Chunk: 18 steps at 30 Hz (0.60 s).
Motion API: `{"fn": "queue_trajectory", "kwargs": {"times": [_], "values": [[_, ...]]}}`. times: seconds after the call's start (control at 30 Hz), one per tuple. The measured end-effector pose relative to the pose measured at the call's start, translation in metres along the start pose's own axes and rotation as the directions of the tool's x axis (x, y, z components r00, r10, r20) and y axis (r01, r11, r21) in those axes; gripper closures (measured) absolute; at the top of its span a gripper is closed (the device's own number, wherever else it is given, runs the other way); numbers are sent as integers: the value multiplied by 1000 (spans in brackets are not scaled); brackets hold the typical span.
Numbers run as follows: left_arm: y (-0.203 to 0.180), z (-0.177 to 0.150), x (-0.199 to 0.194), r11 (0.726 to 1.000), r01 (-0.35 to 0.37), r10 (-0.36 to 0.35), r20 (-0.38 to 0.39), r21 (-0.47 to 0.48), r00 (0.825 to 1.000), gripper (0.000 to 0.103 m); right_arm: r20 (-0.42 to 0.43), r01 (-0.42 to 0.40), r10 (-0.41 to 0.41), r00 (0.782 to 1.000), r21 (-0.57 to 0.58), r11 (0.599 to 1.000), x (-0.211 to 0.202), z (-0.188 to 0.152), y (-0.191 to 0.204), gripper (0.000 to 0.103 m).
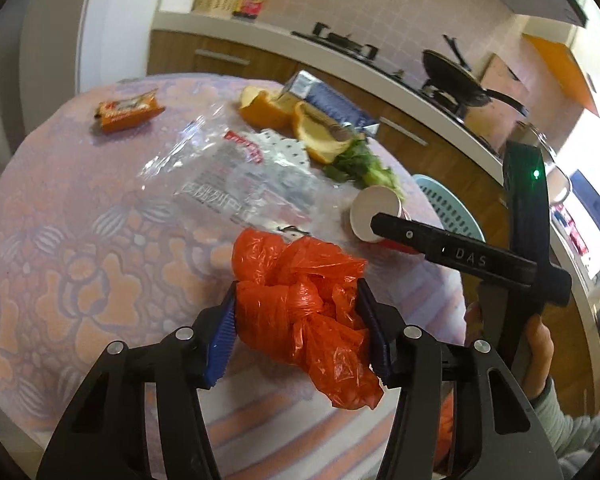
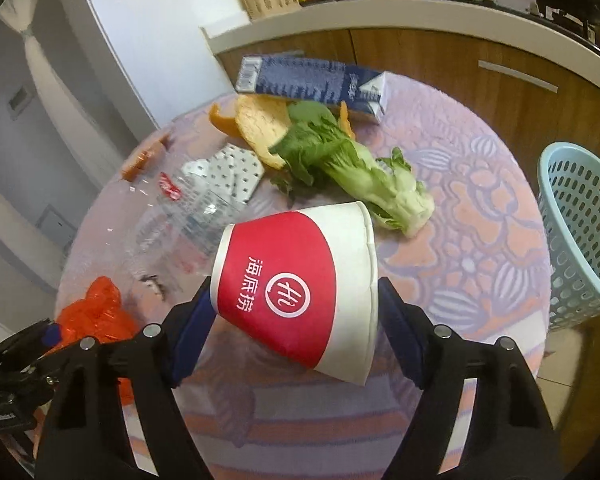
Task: Collect trash
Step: 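Carry the bag and red-white cup to the wastebasket and release both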
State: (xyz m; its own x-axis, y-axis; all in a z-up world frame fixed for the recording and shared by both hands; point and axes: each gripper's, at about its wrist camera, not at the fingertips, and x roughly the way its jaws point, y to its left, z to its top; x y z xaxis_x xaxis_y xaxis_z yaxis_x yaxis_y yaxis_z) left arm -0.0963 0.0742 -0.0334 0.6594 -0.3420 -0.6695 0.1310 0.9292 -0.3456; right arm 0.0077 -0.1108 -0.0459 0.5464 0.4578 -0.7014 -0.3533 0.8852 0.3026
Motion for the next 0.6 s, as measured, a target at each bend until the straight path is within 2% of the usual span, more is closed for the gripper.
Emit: {"fn": "queue_trajectory", "kwargs": {"times": [0.13, 0.27, 0.4, 0.6], "values": [[-14, 6, -12, 999, 36, -38, 44, 30, 998, 50, 92, 31, -25, 995, -55, 998, -31, 1, 9, 29], [-32, 23, -21, 996, 66, -72, 88, 67, 994, 50, 195, 71, -57, 979, -70, 995, -65, 8, 6, 29], [-54, 45, -22, 989, 86, -100, 122, 117, 987, 50, 257, 108, -95, 962, -39, 993, -91, 16, -13, 29], [-101, 85, -4, 969, 130, -158, 127, 209, 979, 50, 313, 205, -210, 926, 47, 978, -124, 25, -67, 29]]}}
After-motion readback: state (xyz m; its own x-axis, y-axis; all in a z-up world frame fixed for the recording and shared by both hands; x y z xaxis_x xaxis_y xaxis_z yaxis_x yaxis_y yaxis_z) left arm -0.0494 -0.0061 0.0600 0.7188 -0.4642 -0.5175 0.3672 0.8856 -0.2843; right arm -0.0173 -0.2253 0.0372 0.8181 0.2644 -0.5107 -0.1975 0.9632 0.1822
